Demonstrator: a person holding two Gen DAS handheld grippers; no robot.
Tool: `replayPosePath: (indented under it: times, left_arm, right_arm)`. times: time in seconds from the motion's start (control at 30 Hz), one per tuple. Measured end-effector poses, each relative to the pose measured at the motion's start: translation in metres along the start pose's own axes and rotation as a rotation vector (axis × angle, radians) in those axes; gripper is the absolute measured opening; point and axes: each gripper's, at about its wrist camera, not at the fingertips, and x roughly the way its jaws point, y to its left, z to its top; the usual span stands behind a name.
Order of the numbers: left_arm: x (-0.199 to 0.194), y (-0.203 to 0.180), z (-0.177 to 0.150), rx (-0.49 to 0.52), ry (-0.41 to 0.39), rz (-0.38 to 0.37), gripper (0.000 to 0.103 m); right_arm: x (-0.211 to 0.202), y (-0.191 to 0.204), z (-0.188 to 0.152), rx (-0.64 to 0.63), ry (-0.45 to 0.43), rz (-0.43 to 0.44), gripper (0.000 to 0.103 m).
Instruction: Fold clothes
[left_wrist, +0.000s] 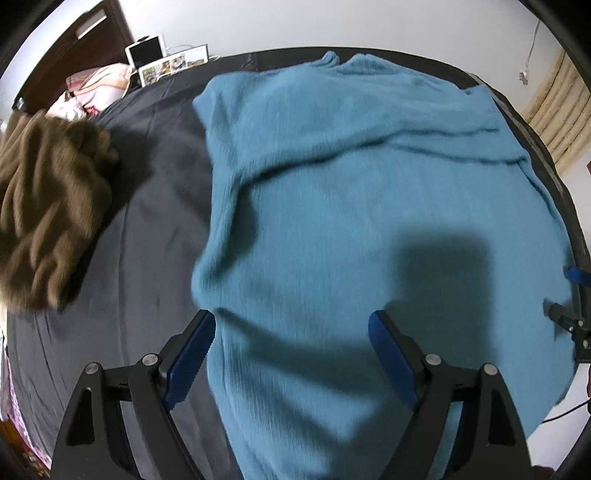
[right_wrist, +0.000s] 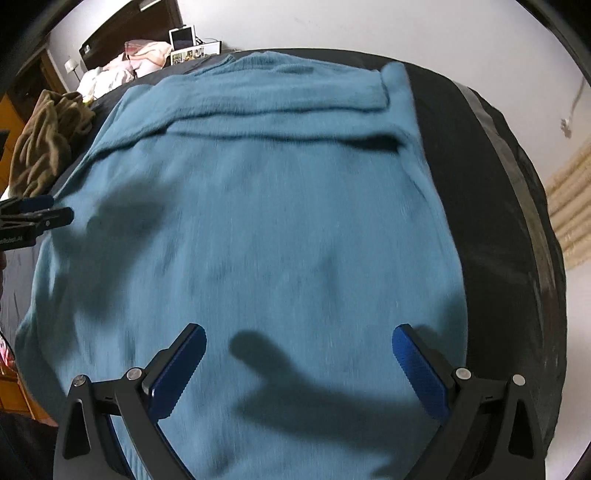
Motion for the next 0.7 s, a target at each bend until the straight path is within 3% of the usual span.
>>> replayPosePath:
  times: [0.2, 0.47, 0.7]
  left_arm:
    - [-0.01, -0.001, -0.049, -0.036, 0.026, 0.016, 0.088]
    - [-0.017, 0.006, -0.09, -0.114, 0.065, -0.059, 0.088]
    - [-0.024, 0.012, -0.125, -0.182, 0.099, -0.126, 0.088]
  right_arm:
    - [-0.006, -0.011, -0.039, 0.033, 0.012, -0.01, 0.102]
    - [-0.008, -0.018, -0.072, 0.036, 0.021, -0.038, 0.102]
    - [-0.008, -0.017, -0.081, 0.036, -0.007, -0.039, 0.102]
